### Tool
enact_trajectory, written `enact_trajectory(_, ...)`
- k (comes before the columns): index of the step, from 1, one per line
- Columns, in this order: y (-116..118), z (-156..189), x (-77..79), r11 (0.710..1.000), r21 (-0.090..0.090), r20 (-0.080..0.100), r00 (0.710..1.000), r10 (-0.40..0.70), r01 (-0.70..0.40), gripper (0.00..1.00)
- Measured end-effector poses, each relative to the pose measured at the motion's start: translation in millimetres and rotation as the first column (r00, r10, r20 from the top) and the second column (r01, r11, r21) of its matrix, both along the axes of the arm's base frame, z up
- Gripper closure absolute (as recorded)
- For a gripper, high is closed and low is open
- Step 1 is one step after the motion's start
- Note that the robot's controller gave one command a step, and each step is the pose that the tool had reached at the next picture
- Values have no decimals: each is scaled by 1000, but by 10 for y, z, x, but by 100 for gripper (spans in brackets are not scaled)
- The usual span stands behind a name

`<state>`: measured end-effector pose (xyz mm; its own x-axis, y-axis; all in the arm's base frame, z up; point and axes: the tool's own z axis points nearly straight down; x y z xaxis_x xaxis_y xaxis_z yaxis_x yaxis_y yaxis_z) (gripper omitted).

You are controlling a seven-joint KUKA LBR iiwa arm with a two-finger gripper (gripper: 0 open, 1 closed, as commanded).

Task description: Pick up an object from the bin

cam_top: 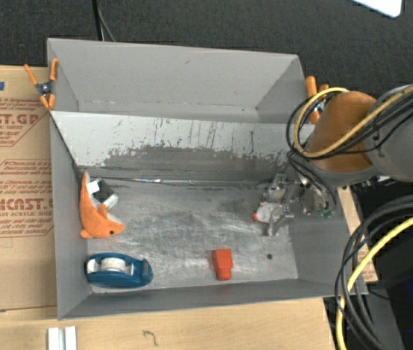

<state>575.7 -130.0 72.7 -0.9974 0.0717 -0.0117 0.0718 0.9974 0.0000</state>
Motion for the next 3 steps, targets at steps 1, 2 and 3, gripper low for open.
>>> enact_trajectory(1,0,5,-1,1000,0,0,1000,0,0,100)
enact_trajectory(2,78,387,-381,990,-1,-7,990,140,-140,100)
enact_trajectory(3,-97,1525,-387,1000,1,-9,1000,-9,9,100)
